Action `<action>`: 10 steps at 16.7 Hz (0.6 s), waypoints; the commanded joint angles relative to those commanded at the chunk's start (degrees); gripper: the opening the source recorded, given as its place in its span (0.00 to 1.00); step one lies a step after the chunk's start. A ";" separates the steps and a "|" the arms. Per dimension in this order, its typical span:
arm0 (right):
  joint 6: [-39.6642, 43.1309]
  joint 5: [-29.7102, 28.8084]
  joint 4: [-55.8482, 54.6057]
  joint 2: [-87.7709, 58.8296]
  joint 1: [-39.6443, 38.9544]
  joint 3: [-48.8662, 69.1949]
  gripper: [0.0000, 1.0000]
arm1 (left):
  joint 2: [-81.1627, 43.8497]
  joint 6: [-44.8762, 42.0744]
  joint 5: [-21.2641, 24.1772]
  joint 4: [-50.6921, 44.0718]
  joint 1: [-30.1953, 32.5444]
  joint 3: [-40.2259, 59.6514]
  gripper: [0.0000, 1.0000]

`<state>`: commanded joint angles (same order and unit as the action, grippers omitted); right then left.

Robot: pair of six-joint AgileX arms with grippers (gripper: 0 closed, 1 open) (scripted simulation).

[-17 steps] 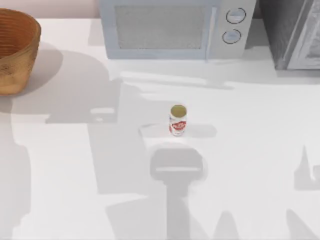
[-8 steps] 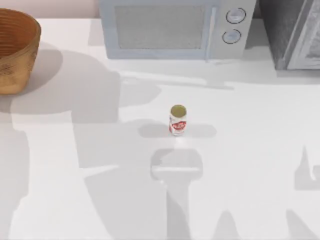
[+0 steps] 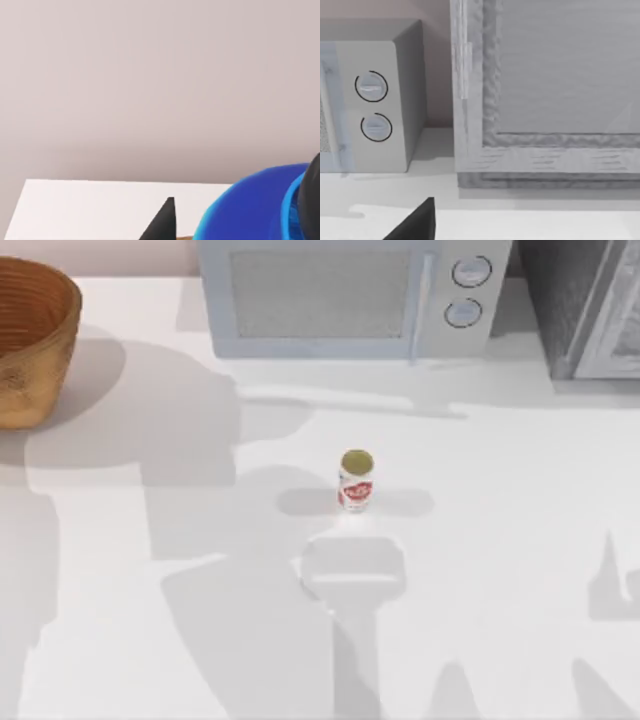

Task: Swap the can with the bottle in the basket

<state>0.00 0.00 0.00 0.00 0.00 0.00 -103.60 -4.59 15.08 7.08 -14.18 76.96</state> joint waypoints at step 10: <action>0.00 0.00 0.00 0.00 0.00 0.00 1.00 | 0.00 0.00 0.00 0.00 0.00 0.00 0.90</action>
<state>0.00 0.00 0.00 0.00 0.00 0.00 -103.60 -4.59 15.08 7.08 -14.18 76.96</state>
